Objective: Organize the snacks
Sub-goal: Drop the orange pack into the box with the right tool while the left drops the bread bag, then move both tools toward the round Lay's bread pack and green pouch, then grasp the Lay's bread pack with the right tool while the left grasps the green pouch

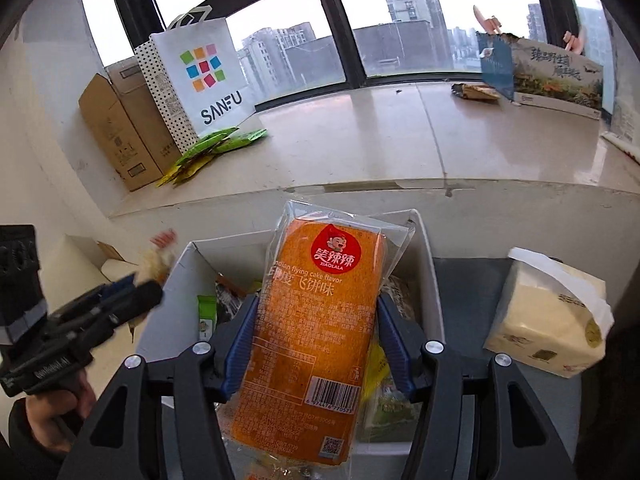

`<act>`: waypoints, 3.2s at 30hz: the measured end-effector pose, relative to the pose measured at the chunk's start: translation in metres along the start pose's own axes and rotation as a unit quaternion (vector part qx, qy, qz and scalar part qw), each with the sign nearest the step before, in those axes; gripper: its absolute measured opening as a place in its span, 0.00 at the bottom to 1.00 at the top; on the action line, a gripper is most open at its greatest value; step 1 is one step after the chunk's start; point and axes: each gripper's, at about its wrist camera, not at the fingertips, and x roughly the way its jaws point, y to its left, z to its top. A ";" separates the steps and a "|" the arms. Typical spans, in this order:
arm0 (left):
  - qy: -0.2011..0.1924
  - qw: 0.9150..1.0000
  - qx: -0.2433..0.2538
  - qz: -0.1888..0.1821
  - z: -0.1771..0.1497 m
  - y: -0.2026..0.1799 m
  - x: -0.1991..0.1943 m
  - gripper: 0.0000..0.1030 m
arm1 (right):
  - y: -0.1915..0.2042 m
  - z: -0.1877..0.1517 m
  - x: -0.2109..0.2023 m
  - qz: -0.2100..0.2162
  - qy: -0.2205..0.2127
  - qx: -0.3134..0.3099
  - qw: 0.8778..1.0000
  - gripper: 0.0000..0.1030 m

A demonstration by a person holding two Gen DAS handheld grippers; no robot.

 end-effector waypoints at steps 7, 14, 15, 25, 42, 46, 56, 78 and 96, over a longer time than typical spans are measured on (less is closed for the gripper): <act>0.020 0.999 -0.036 0.028 -0.013 0.017 0.000 1.00 | 0.002 0.012 -0.016 -0.012 -0.041 0.011 0.999 1.00; -0.004 1.000 0.010 0.015 -0.029 -0.010 -0.037 1.00 | 0.013 -0.001 -0.064 -0.024 -0.092 -0.009 0.995 1.00; -0.010 1.000 0.024 0.008 -0.033 -0.018 -0.045 1.00 | 0.016 -0.006 -0.074 -0.013 -0.098 -0.014 0.995 1.00; -0.043 0.997 0.047 -0.046 -0.078 -0.074 -0.125 1.00 | 0.042 -0.096 -0.164 0.016 -0.148 -0.063 0.987 1.00; -0.031 0.996 0.064 -0.054 -0.171 -0.113 -0.193 1.00 | 0.023 -0.229 -0.206 0.017 -0.142 -0.011 0.990 1.00; -0.025 0.996 0.058 -0.062 -0.177 -0.112 -0.192 1.00 | 0.019 -0.235 -0.199 0.020 -0.135 -0.003 0.991 1.00; -0.032 0.996 0.076 -0.035 -0.185 -0.110 -0.203 1.00 | 0.021 -0.239 -0.165 0.031 -0.103 0.012 0.994 1.00; -0.032 0.999 0.033 -0.023 -0.200 -0.066 -0.211 1.00 | 0.079 -0.214 0.036 -0.096 0.108 -0.023 0.989 1.00; -0.013 0.999 0.030 -0.013 -0.201 -0.063 -0.189 1.00 | 0.083 -0.240 -0.001 -0.110 0.085 -0.085 0.987 0.74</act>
